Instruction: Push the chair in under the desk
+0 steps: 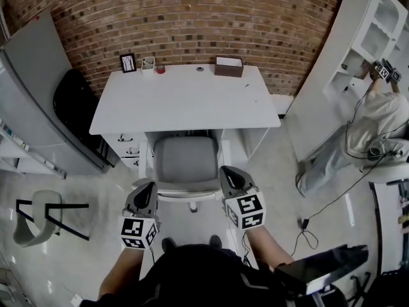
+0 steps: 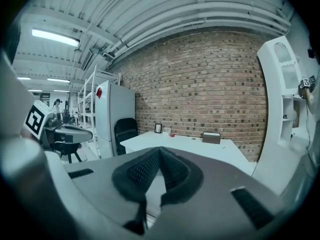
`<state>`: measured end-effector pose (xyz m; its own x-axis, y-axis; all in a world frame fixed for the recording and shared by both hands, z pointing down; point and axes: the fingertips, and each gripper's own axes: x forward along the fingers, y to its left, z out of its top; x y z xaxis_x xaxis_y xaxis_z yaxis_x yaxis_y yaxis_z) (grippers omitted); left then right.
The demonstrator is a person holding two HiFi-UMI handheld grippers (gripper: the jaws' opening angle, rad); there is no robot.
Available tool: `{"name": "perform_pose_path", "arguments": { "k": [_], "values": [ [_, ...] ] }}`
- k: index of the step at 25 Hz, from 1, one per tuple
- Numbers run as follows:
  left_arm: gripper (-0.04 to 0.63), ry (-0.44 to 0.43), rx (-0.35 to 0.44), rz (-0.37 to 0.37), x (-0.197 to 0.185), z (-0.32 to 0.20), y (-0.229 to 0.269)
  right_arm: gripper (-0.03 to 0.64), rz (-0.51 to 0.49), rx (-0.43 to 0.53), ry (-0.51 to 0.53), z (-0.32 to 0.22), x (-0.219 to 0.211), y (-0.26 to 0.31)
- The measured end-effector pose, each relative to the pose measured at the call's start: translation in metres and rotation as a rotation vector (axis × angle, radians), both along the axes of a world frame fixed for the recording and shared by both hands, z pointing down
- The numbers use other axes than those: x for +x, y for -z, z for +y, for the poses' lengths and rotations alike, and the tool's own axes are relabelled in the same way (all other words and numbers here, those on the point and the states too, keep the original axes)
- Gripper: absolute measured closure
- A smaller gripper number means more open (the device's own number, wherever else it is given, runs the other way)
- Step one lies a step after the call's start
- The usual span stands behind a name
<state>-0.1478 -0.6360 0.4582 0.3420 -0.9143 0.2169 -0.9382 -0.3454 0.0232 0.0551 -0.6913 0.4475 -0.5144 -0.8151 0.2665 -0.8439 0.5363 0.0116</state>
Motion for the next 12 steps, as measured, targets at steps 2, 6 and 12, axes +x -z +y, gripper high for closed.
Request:
{"name": "perform_pose_path", "arguments": {
  "k": [2, 6, 12],
  "values": [
    [0.588, -0.004, 0.001, 0.005, -0.004, 0.0, 0.001, 0.609, -0.004, 0.002, -0.007, 0.0, -0.005, 0.002],
    [0.588, -0.009, 0.003, -0.005, -0.01, 0.003, 0.001, 0.609, -0.01, 0.027, -0.013, -0.002, -0.015, 0.007],
    [0.588, 0.0, 0.009, 0.012, -0.017, 0.003, 0.0, 0.609, -0.006, 0.023, -0.057, -0.003, -0.015, 0.011]
  ]
}}
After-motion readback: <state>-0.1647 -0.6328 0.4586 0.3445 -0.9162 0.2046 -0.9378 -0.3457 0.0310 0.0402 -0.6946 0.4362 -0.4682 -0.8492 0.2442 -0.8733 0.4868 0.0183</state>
